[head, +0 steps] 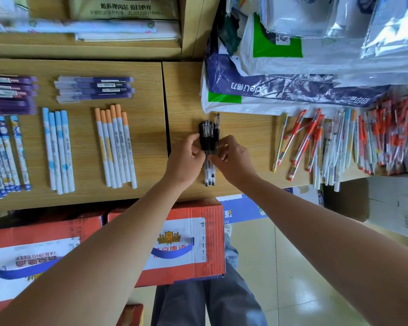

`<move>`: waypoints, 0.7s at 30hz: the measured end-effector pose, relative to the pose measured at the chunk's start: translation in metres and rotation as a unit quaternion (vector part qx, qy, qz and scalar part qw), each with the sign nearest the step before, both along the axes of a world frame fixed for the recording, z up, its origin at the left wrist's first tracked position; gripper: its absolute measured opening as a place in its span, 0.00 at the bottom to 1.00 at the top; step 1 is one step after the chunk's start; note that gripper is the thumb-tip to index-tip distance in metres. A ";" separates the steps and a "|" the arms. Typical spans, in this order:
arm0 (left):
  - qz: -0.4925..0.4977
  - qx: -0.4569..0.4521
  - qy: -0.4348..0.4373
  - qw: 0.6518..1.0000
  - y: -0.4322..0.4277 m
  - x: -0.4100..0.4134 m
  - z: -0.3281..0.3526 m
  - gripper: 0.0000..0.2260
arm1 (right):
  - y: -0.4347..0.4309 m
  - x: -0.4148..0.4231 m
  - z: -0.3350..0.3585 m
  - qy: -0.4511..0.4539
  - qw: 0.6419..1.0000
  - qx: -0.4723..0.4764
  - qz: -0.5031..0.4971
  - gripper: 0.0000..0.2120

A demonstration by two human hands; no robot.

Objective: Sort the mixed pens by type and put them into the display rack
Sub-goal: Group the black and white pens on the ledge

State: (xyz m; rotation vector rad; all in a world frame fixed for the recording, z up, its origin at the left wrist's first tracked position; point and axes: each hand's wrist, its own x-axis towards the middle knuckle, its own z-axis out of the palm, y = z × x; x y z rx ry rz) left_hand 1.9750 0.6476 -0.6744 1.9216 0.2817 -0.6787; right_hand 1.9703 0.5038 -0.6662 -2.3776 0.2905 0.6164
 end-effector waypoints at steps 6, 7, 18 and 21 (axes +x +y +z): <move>-0.025 0.042 -0.009 0.999 0.008 0.001 0.002 0.17 | 0.011 -0.002 0.003 0.001 0.993 -0.113 0.035 0.26; -0.034 0.054 -0.012 0.998 0.008 0.002 0.003 0.16 | 0.013 -0.002 0.003 0.002 0.992 -0.122 0.041 0.26; -0.081 0.103 -0.069 0.989 0.012 -0.004 0.005 0.17 | 0.004 -0.008 0.007 0.022 0.991 -0.119 0.061 0.25; -0.081 0.111 -0.072 0.988 0.013 -0.004 0.007 0.17 | -0.002 -0.010 0.007 0.027 0.990 -0.130 0.057 0.22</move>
